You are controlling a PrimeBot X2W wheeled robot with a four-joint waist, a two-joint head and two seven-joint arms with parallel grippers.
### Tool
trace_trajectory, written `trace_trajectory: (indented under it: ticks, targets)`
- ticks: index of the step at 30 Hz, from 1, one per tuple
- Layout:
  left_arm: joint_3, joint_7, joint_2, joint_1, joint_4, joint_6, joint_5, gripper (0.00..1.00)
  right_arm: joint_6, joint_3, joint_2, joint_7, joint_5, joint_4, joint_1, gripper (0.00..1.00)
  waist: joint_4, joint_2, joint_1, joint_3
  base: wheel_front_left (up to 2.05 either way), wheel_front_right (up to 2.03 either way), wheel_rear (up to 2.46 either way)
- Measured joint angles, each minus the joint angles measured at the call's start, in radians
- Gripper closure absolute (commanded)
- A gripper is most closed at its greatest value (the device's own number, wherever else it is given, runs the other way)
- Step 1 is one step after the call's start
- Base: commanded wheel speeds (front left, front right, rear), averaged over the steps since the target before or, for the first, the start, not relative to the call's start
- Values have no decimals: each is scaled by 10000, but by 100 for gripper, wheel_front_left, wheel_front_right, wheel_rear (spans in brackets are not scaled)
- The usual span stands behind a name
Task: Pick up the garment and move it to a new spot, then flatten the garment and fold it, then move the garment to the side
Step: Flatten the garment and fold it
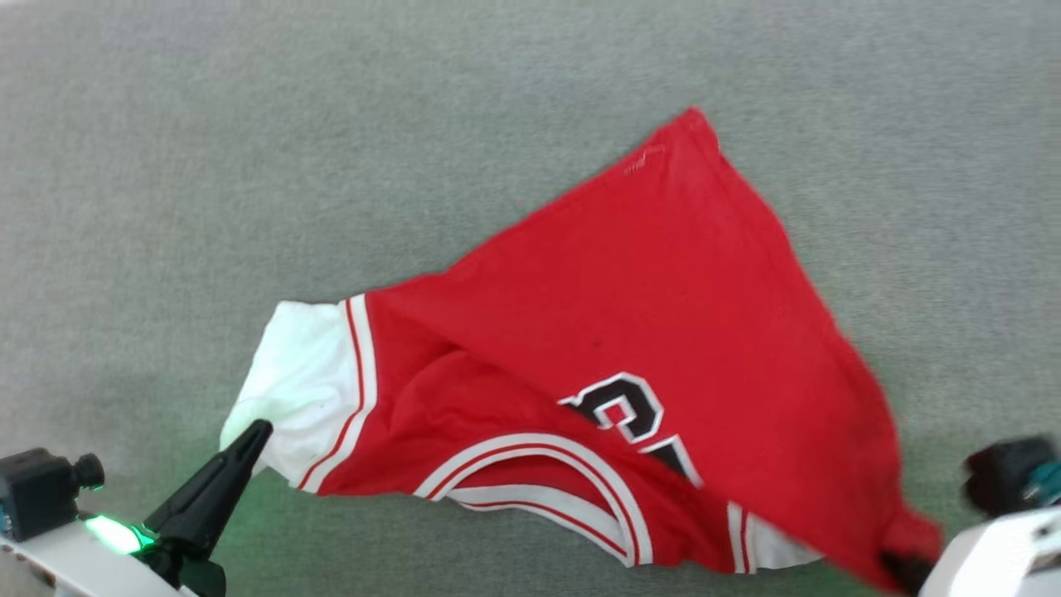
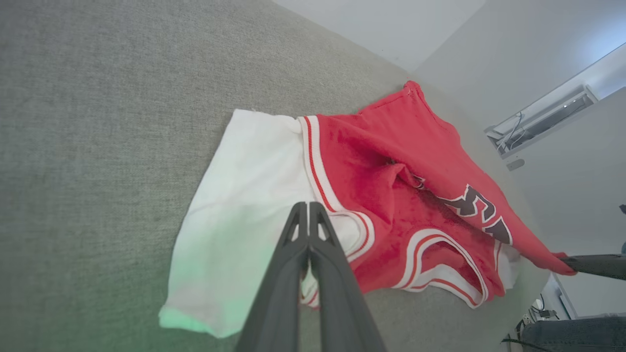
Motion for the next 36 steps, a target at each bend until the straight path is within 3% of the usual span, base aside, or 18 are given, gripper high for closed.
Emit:
trace_trajectory:
  ticks: [5,11,12,13,14,19,24,28,31,36]
  targets:
    - [79,0,44,75,25,0,12,100,0,972,132,-648,-121,336,913,100,-234,0,0,-132,0,0,0]
    - [-36,0,159,86,234,0,104,100,0,1592,138,-1559,-341,1141,931,100,-314,0,0,-122,0,0,0]
    - [-111,0,196,88,288,0,128,100,0,1624,127,-1837,-466,1223,868,67,-319,0,0,-110,0,0,0]
    - [-159,0,222,96,326,0,169,100,0,1666,115,-2006,-575,1327,779,25,-323,0,0,-95,0,0,0]
    - [-186,0,226,95,357,0,182,100,0,1714,104,-2102,-589,1411,742,0,-325,0,0,-81,0,0,0]
    - [-226,0,222,111,437,0,215,100,0,1668,165,-2383,-240,934,802,0,-296,0,1,-27,0,0,0]
    - [-134,0,123,107,370,0,299,100,0,1124,291,-1850,261,-727,596,0,-159,0,0,65,0,0,0]
    - [-113,0,69,5,226,0,366,100,0,545,305,-1281,-48,-1404,-970,0,8,0,1,242,0,0,0]
    - [-182,0,6,-160,94,0,445,100,0,510,284,-955,-554,-1028,-2608,0,143,0,0,439,0,0,0]
    - [-568,0,-33,-534,40,0,571,100,0,997,274,-796,-1580,966,-5266,0,385,0,0,856,0,0,0]
